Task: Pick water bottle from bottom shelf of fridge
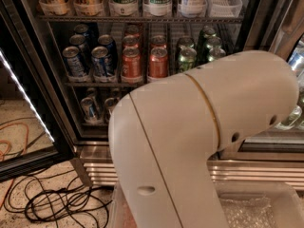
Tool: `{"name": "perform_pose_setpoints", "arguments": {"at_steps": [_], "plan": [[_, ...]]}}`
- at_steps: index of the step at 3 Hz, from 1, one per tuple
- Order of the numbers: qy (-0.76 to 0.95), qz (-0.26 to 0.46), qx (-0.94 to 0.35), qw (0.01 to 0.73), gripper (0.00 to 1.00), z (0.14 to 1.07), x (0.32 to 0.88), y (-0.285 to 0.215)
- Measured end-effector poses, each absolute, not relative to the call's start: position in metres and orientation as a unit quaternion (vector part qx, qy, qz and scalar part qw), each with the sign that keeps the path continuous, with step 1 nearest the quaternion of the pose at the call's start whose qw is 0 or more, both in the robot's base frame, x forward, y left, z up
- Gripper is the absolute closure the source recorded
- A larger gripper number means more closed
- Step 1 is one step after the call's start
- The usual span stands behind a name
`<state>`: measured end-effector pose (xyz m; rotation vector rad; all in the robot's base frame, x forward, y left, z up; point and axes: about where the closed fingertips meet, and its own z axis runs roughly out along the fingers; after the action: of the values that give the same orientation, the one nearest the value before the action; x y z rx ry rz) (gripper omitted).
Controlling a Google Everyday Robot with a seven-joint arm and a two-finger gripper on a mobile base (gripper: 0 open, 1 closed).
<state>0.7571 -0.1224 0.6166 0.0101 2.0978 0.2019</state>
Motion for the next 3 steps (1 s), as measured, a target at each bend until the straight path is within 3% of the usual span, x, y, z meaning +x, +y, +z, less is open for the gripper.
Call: {"name": "perform_pose_setpoints", "arguments": {"at_steps": [2, 3], "plan": [[0.865, 0.083, 0.004, 0.494, 0.85, 0.6166, 0.7571, -0.1223], [0.865, 0.083, 0.004, 0.494, 1.00, 0.6166, 0.7571, -0.1223]]}}
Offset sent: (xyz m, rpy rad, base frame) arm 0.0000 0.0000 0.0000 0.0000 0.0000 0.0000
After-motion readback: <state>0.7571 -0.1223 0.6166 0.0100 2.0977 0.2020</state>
